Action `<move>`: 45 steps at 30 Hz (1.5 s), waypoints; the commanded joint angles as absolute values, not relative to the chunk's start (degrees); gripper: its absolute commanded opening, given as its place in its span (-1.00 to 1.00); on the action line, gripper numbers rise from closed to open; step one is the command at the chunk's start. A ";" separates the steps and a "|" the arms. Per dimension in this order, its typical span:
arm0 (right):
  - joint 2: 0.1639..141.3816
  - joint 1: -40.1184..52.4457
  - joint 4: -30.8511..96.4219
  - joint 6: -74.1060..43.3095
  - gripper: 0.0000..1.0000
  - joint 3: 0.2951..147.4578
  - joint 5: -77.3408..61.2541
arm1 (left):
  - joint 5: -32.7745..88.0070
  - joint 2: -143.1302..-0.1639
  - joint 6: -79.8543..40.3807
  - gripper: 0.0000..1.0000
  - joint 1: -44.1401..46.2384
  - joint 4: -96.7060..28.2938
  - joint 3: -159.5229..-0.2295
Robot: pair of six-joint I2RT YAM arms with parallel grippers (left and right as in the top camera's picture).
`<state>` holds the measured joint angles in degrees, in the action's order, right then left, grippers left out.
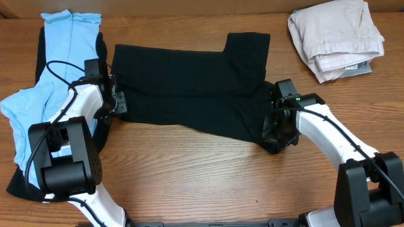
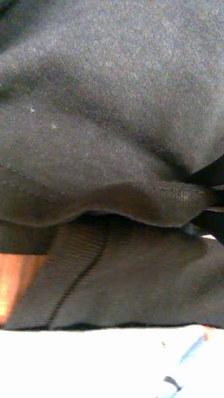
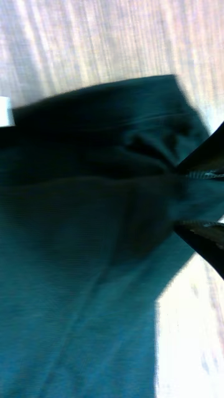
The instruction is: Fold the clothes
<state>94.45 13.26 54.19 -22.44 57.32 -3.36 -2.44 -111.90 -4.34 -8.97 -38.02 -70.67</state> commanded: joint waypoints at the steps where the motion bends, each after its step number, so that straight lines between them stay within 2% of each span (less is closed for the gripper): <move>1: 94.19 13.43 51.90 -22.06 -0.57 55.53 -1.34 | -4.84 -113.12 -6.04 -0.91 -9.13 -40.75 -69.49; 3: 94.21 13.32 49.71 -22.09 -0.92 55.51 1.63 | -4.84 -113.12 -6.02 -0.91 -9.13 -41.65 -69.49; 9: 94.21 8.38 41.93 -19.03 -0.92 55.53 4.03 | -4.97 -113.14 -5.96 -0.92 -9.04 -41.91 -69.49; 15: 94.21 1.87 34.57 -11.44 -0.92 55.57 -0.34 | -5.08 -113.14 -5.76 -0.91 -8.97 -41.34 -69.49; 16: 94.21 1.37 34.30 -11.46 -0.85 55.64 -0.56 | -5.08 -113.14 -5.76 -0.92 -8.97 -41.34 -69.49; 18: 94.21 0.71 34.79 -11.03 -0.54 56.18 -1.74 | -5.08 -113.14 -5.76 -0.91 -8.97 -41.56 -69.49; 20: 94.17 0.60 36.47 -10.20 -0.08 57.43 -3.90 | -5.06 -113.14 -5.76 -0.92 -8.97 -42.09 -69.49; 21: 94.17 0.62 37.71 -10.17 0.06 58.50 -4.89 | -5.06 -113.12 -5.76 -0.92 -8.97 -42.48 -69.49; 22: 94.17 0.62 39.11 -10.17 0.13 59.79 -5.78 | -5.06 -113.12 -5.76 -0.83 -8.97 -43.03 -69.63; 23: 94.17 0.62 41.12 -10.15 0.21 61.76 -6.52 | -4.99 -113.12 -5.78 -0.51 -8.97 -43.92 -70.04; 24: 94.17 0.64 43.62 -10.11 0.29 64.42 -7.11 | -4.43 -113.12 -5.78 -0.10 -8.97 -45.43 -70.87; 26: 94.17 0.69 47.42 -9.37 0.36 69.43 -8.19 | -3.18 -113.12 -5.76 0.43 -8.97 -48.80 -73.08; 29: 94.17 1.02 51.64 -7.27 0.43 77.80 -10.70 | -1.83 -113.12 -5.72 0.84 -8.97 -56.25 -79.46; 31: 94.19 1.91 51.48 -6.98 0.45 80.31 -11.14 | 0.34 -113.12 -5.28 1.00 -8.95 -59.86 -83.77; 35: 94.78 5.13 50.13 -6.98 0.47 80.64 -11.05 | 6.79 -113.12 -0.27 0.99 -8.03 -62.76 -90.65; 41: 100.25 9.13 50.26 -7.27 0.51 80.60 -9.26 | 6.96 -113.14 1.61 1.00 -4.49 -59.79 -91.46; 45: 104.88 9.28 49.98 -7.68 0.43 80.60 -9.08 | 6.61 -113.16 1.69 0.99 -1.21 -57.87 -89.95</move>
<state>101.71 9.65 50.28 -7.53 80.16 -10.00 5.32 -113.16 0.03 -3.53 -58.87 -91.11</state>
